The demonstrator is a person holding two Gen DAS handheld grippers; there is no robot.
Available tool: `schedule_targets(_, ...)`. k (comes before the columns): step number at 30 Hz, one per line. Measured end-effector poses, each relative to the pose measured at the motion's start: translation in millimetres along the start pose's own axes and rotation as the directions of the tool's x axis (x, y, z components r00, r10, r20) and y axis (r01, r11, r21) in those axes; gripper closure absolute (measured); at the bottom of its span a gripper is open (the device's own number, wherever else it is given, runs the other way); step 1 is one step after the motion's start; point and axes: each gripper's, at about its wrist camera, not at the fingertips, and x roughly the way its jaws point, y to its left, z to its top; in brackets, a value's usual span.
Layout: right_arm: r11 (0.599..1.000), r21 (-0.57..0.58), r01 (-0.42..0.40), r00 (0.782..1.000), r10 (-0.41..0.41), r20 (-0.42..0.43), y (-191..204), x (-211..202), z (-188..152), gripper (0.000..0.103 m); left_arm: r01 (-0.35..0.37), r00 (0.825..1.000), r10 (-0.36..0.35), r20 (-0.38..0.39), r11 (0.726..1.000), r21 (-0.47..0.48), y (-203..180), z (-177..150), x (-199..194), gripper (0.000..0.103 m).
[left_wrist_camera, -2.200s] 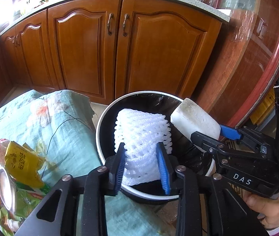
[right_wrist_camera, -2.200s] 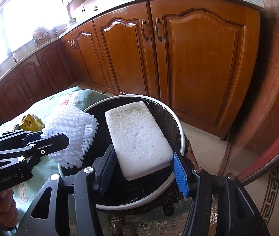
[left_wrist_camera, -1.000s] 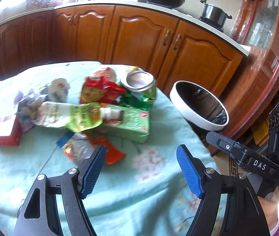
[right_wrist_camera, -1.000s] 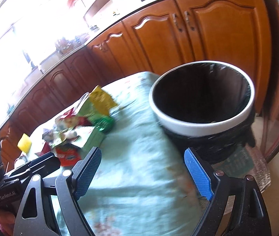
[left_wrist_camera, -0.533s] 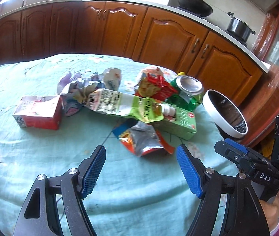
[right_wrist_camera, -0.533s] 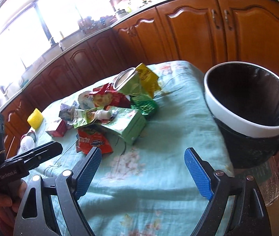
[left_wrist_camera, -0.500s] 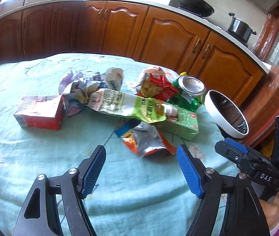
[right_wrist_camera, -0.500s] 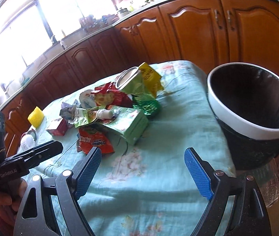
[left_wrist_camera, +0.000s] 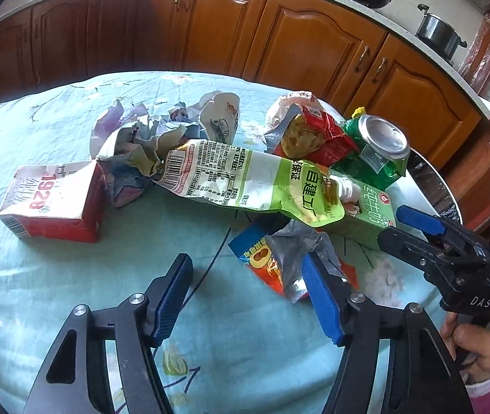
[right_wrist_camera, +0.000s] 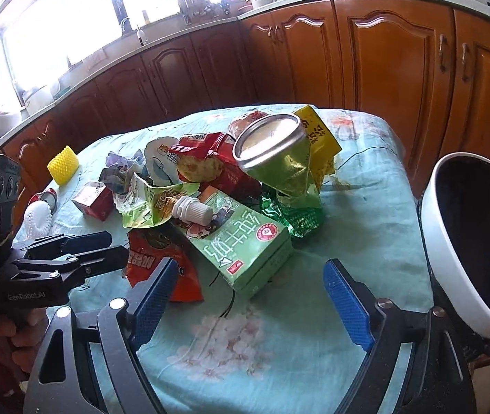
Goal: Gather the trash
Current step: 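Grasp the green milk carton with the right tool while the left grasps the snack bag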
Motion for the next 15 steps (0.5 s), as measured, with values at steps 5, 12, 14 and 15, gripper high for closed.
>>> schedule_targets(5,1.000,-0.018,-0.013,1.000,0.012,-0.019,0,13,6,0.021,0.016,1.000,-0.016,-0.010,0.999,0.027,2,10,12,0.045)
schedule_targets(12,0.999,-0.027,-0.030,0.999,0.029,-0.042,2,20,6,0.049,0.062,0.998,-0.061,-0.022,0.997,0.043,2,12,18,0.078)
schedule_targets(14,0.999,-0.031,-0.026,0.998,0.025,-0.050,4,19,5,0.077,0.084,0.996,-0.083,-0.018,0.996,0.033,5,10,15,0.080)
schedule_targets(15,0.999,-0.024,-0.032,0.998,0.031,-0.055,4,18,3,0.079,0.089,0.996,-0.089,-0.016,0.996,0.028,7,9,13,0.081)
